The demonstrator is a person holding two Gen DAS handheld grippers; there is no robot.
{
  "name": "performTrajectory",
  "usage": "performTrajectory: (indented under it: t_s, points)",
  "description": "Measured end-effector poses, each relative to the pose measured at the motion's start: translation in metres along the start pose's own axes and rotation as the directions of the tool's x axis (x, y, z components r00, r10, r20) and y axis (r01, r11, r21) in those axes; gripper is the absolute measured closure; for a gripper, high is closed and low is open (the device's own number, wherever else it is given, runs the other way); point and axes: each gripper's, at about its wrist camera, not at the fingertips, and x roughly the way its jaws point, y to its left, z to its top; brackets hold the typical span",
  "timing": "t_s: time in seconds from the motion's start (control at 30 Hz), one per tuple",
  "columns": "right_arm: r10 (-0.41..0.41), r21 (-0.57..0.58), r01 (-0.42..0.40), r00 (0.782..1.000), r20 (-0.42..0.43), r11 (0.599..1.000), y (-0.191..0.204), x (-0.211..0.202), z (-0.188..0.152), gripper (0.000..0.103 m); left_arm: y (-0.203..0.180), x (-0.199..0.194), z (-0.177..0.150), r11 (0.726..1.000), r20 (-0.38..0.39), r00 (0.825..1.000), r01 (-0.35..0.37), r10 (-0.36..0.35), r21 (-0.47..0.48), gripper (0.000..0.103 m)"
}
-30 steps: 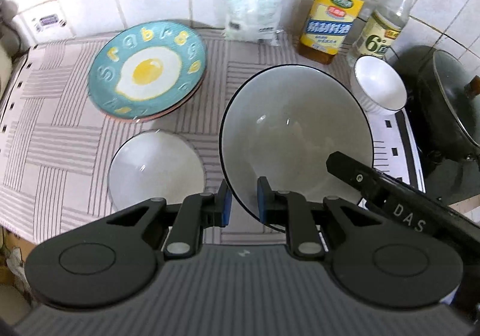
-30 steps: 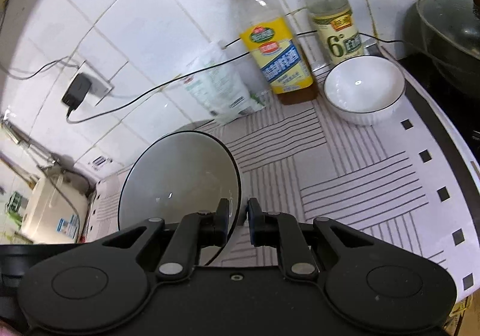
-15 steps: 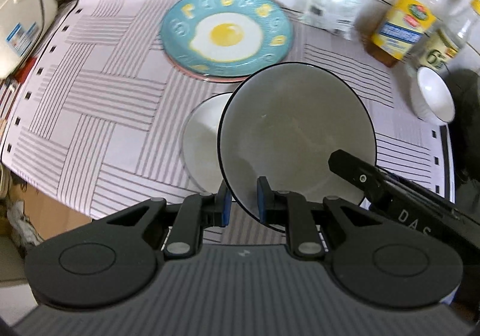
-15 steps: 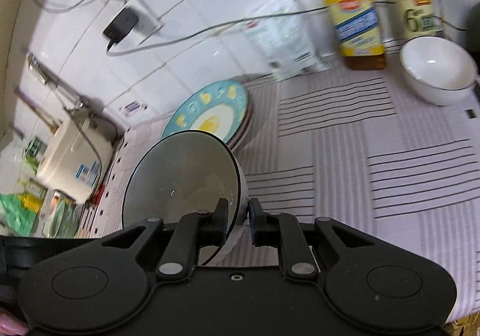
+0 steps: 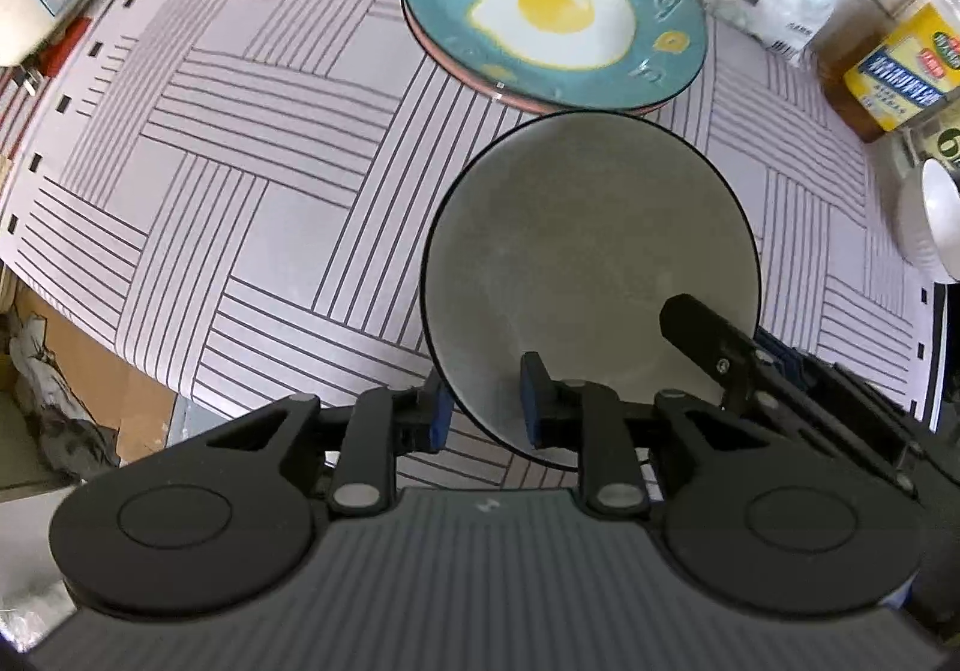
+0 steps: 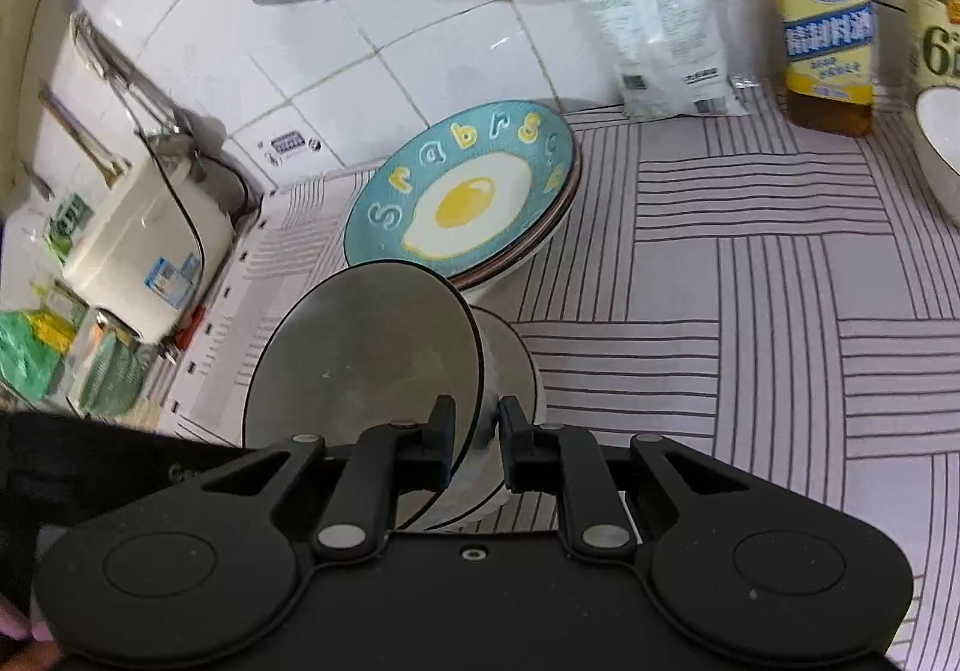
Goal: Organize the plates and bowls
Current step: 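Carry the white bowl with the right tool and nest it into the placed bowl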
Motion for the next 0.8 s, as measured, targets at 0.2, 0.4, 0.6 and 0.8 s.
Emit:
performTrajectory:
  t_s: [0.2, 0.4, 0.6, 0.8]
  points:
    - [-0.094, -0.171, 0.095, 0.995, 0.013, 0.981, 0.020, 0.013, -0.002, 0.084, 0.003, 0.012, 0.009, 1.000, -0.044, 0.999, 0.016, -0.016, 0.012, 0.080]
    - [-0.145, -0.219, 0.146, 0.989, 0.022, 0.965, 0.023, 0.017, 0.005, 0.085, 0.000, 0.019, 0.020, 0.999, -0.086, 0.996, 0.036, -0.033, 0.033, 0.079]
    - [-0.228, -0.325, 0.234, 0.972, 0.058, 0.916, 0.034, 0.021, 0.003, 0.085, -0.003, 0.027, 0.024, 0.998, -0.104, 0.994, 0.024, -0.018, 0.062, 0.079]
    - [-0.228, -0.359, 0.235, 0.972, 0.063, 0.903, 0.033, 0.024, 0.002, 0.083, -0.006, 0.026, 0.023, 0.997, -0.103, 0.995, 0.009, -0.001, 0.080, 0.074]
